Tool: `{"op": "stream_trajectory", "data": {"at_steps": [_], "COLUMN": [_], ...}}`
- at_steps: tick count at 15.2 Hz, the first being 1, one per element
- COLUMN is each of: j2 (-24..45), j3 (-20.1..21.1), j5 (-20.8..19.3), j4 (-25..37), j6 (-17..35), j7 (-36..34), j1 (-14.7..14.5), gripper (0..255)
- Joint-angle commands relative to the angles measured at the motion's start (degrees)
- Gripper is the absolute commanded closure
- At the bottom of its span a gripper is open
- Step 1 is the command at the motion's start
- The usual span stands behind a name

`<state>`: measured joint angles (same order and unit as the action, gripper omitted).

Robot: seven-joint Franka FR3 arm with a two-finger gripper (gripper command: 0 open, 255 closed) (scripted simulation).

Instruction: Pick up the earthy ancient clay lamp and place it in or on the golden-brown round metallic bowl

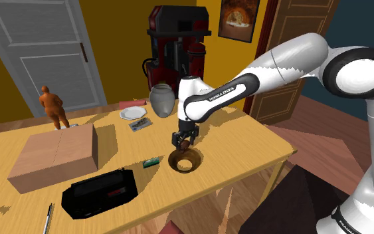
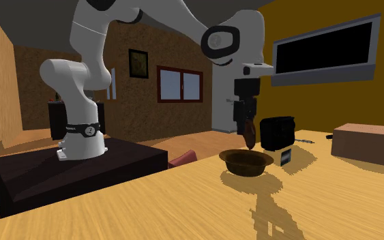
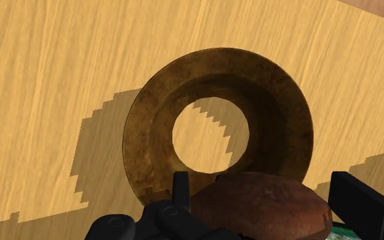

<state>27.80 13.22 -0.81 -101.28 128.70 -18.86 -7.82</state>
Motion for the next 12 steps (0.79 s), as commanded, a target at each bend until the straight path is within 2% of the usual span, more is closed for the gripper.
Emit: {"op": "stream_trajectory", "data": {"at_steps": [1, 12], "j2": [1.13, 6.42], "j3": [-0.10, -0.85], "j5": [-0.26, -1.25], "j4": [0.10, -0.69], "j6": [1.05, 7.07], "j7": [-0.30, -0.44], "j1": [-0.31, -0.90], "gripper": [255, 255]}}
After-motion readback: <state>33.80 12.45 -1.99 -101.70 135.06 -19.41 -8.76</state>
